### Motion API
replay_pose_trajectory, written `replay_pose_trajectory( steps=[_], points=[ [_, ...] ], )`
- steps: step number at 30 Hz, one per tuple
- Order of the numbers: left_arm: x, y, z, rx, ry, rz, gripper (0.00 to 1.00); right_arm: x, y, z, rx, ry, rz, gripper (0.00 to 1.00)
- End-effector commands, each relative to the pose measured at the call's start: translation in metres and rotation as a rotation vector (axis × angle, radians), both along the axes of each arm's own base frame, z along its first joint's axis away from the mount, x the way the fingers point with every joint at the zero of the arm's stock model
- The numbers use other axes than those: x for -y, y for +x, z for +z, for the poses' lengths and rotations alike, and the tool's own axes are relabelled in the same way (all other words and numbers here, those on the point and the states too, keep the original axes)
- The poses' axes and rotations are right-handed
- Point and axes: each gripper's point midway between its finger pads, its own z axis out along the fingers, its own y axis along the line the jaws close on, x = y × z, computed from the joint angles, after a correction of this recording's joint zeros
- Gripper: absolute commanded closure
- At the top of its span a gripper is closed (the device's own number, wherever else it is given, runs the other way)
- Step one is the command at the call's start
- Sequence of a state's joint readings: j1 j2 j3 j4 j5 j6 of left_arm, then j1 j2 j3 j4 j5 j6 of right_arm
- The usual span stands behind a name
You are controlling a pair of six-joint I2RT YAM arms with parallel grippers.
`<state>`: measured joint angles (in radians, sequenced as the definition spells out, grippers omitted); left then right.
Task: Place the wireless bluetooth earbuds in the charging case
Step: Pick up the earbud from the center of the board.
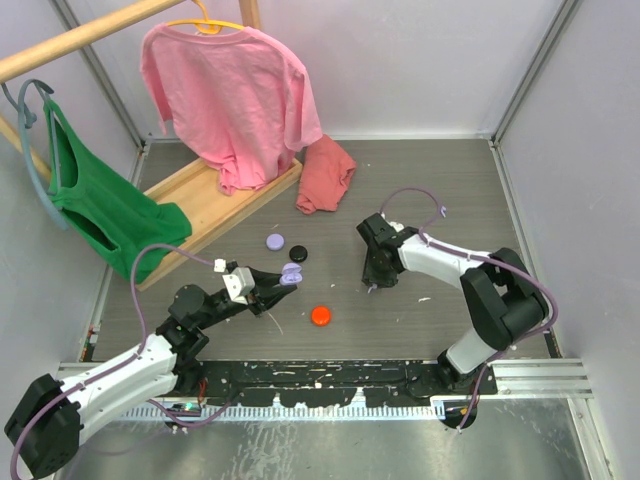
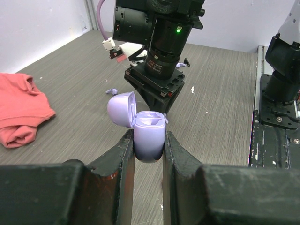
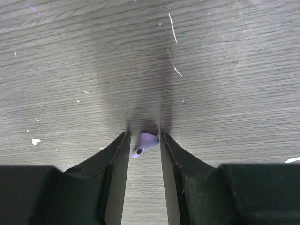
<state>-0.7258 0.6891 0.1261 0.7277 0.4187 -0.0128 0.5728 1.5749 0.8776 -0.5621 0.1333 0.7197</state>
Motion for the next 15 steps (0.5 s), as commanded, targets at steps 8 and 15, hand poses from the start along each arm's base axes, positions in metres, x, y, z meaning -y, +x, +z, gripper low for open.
replay_pose_trajectory(
  steps=[8, 15],
  points=[
    [0.0008, -0.0011, 0.0159, 0.051, -0.032, -0.005, 0.99, -0.002, 0.0043, 0.0037, 0.002, -0.07, 0.033, 0.62],
    [0.0005, -0.0015, 0.0156, 0.052, -0.032, -0.006, 0.99, -0.0048, 0.0068, 0.0028, 0.008, -0.07, 0.038, 0.67]
  ],
)
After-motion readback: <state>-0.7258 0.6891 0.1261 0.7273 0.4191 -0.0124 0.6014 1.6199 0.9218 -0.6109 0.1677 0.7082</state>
